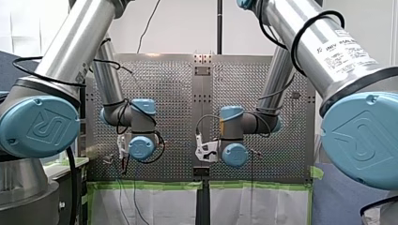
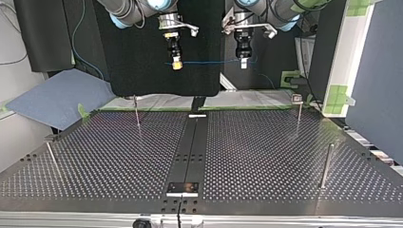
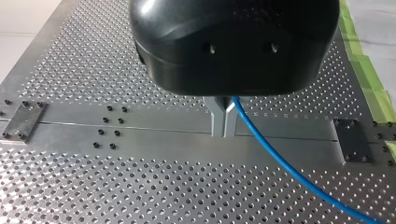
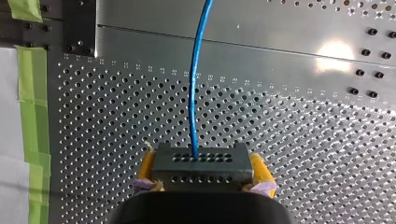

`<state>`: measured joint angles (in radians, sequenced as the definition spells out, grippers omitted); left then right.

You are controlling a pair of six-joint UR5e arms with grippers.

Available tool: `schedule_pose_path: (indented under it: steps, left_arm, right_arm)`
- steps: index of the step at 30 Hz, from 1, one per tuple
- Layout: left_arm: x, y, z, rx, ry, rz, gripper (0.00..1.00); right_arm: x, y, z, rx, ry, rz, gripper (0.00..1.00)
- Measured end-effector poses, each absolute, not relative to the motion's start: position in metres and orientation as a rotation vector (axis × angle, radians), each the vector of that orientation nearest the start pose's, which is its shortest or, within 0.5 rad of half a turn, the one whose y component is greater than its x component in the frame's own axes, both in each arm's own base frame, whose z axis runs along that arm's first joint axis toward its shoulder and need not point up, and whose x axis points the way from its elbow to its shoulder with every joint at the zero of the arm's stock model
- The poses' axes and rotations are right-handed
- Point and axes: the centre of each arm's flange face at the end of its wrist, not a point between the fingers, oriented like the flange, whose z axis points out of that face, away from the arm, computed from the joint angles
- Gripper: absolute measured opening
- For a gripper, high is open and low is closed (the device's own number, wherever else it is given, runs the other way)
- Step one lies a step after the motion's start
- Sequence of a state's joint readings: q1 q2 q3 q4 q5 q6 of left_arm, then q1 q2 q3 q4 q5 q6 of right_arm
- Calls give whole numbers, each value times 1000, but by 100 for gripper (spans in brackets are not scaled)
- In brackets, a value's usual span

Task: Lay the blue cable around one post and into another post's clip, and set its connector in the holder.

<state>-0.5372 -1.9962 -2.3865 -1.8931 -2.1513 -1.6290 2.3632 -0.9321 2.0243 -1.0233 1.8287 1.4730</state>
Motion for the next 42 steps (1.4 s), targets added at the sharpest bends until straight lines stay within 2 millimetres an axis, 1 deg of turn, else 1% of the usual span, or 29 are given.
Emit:
schedule_pose_path:
  steps: [1, 2, 5, 6, 9, 12, 20, 23, 25, 30, 32, 37, 42]
  left_arm:
    - [292, -265, 79, -83, 1563, -15, 0]
    - [291, -263, 77, -84, 1566, -16, 0]
    - [289, -256, 75, -94, 1577, -26, 0]
    - [289, -253, 75, -99, 1581, -30, 0]
    - [288, -247, 79, -116, 1588, -47, 0]
    - [289, -244, 86, -136, 1589, -64, 0]
    - [291, -240, 110, -162, 1580, -72, 0]
    - [300, -241, 125, -192, 1552, -94, 0]
    - [307, -243, 135, -211, 1533, -111, 0]
    - [325, -248, 167, -250, 1481, -142, 0]
    - [332, -249, 180, -265, 1462, -156, 0]
    - [338, -247, 202, -303, 1437, -169, 0]
    - [342, -236, 223, -357, 1414, -142, 0]
  right_arm:
    - [448, -291, 49, 1677, -832, 1468, 42]
    - [448, -290, 49, 1677, -832, 1468, 47]
    - [453, -288, 47, 1686, -827, 1458, 47]
    - [458, -286, 50, 1685, -828, 1462, 47]
    - [468, -283, 62, 1675, -838, 1485, 47]
    - [474, -279, 76, 1677, -851, 1522, 47]
    - [478, -274, 109, 1689, -882, 1592, 47]
    - [481, -275, 126, 1680, -879, 1606, 47]
    - [485, -278, 141, 1666, -873, 1618, 47]
    - [492, -284, 180, 1631, -861, 1651, 47]
    - [493, -286, 193, 1621, -859, 1662, 47]
    - [493, -289, 230, 1596, -850, 1687, 47]
    - [496, -291, 268, 1565, -835, 1724, 47]
